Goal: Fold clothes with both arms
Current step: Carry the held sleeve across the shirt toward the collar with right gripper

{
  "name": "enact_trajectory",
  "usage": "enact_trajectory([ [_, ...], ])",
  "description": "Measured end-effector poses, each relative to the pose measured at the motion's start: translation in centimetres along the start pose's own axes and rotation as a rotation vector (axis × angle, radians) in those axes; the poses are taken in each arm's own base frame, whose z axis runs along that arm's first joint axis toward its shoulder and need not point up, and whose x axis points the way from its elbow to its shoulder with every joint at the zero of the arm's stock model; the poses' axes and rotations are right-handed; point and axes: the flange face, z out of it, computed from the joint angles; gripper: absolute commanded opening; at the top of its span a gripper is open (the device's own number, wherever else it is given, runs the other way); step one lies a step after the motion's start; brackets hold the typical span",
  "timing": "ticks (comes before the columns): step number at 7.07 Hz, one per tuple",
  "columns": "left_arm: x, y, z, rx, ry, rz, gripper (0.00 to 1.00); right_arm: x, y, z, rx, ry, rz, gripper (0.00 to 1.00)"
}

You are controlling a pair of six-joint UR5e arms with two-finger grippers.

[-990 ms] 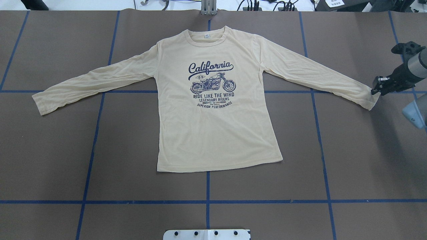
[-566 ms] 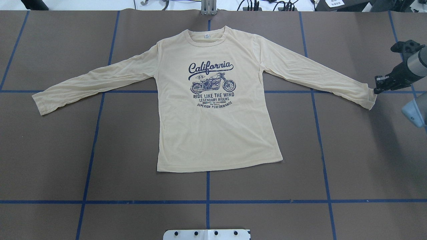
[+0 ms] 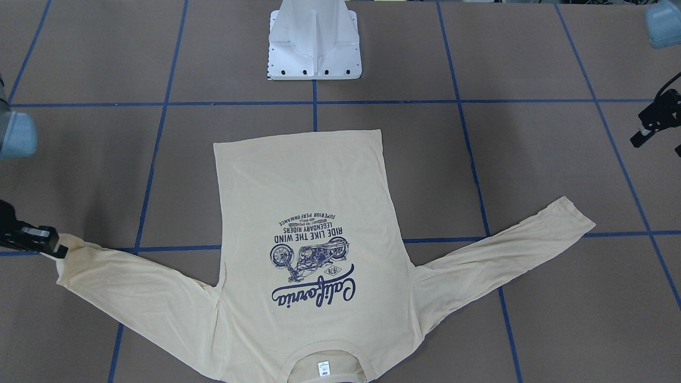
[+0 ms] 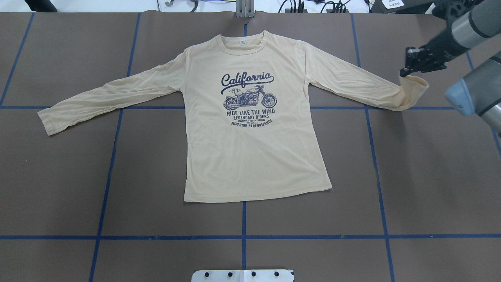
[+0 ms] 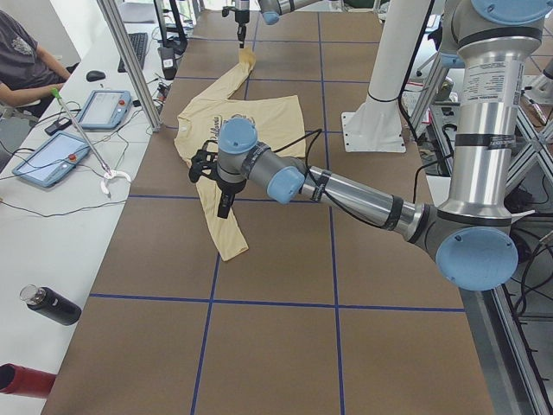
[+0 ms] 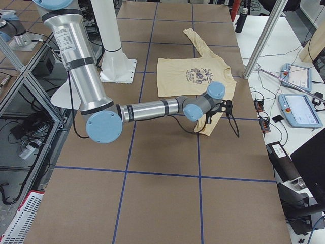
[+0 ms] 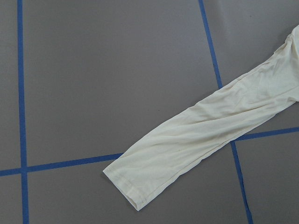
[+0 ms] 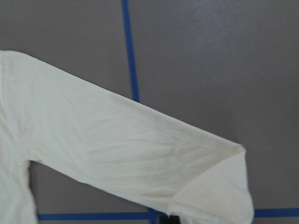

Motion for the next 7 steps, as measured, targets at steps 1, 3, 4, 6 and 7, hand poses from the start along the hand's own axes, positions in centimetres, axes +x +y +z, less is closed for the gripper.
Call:
enact_trajectory([
  [1, 0.1, 0.0, -0.1, 0.004, 0.002, 0.006, 1.0, -10.1, 1.3, 1.5, 0.036, -0.028, 0.074, 0.0],
  [3, 0.0, 0.2, 0.0, 0.003, 0.007, 0.006, 1.0, -25.2, 3.7, 4.5, 0.152, -0.065, 0.147, 0.0],
  [4, -0.1, 0.5, 0.0, 0.0, 0.008, 0.004, 1.0, -32.0, 4.0, 5.0, 0.19, -0.087, 0.162, 0.0],
  [6, -0.3, 0.6, 0.2, -0.004, 0.008, 0.001, 1.0, -42.6, 7.5, 5.2, 0.223, -0.147, 0.161, 0.0],
  [7, -0.6, 0.7, 0.4, -0.008, 0.006, -0.002, 1.0, -47.0, 10.3, 6.5, 0.253, -0.157, 0.143, 0.46],
])
